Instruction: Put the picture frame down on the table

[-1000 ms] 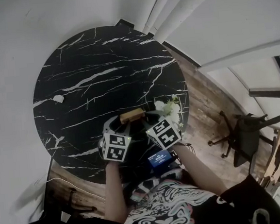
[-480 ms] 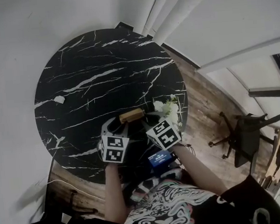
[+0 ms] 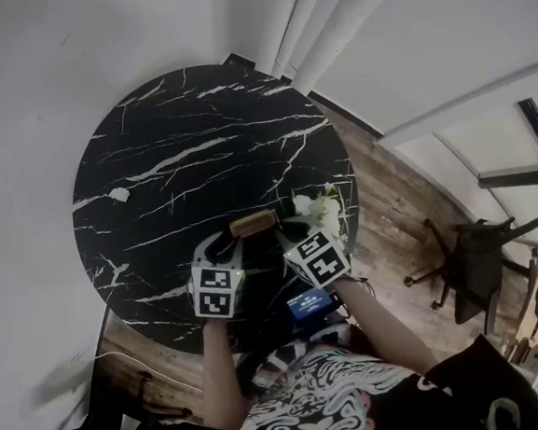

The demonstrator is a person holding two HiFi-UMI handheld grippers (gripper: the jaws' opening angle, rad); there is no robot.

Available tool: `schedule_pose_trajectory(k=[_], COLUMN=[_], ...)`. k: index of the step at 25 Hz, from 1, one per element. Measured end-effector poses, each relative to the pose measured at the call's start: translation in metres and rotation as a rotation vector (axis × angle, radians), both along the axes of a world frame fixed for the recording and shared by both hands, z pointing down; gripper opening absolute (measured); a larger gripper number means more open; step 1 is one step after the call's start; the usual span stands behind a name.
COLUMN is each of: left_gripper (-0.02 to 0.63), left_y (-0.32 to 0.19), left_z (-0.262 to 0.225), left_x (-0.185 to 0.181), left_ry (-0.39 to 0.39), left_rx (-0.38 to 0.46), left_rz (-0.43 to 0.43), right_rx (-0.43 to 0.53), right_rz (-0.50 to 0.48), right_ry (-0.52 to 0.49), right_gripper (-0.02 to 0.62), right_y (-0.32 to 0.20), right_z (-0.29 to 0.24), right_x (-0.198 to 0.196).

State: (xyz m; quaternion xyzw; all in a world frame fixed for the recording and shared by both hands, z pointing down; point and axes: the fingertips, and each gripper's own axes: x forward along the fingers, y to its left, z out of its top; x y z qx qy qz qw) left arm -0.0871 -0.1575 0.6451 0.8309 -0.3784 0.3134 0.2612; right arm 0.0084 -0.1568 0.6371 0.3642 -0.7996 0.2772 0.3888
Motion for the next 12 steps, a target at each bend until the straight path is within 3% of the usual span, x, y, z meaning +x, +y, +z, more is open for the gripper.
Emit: schedule_pose_trajectory(k=[5, 12], left_gripper=[0.049, 0.02], left_y=[0.004, 0.008], left_z=[-0.012, -0.024], left_x=[-0.002, -0.003], left_ry=[-0.015, 0.021], left_rx=[0.052, 0.07], left_rz=[-0.017, -0.038], right_rx=[0.021, 0.046], right_rz=[0.003, 0.013], right_ry=[-0.004, -0.007], right_gripper=[0.025, 0.024], right_y=[0.004, 0.016], right_z=[-0.009, -0.018], right_x=[0.004, 0.008])
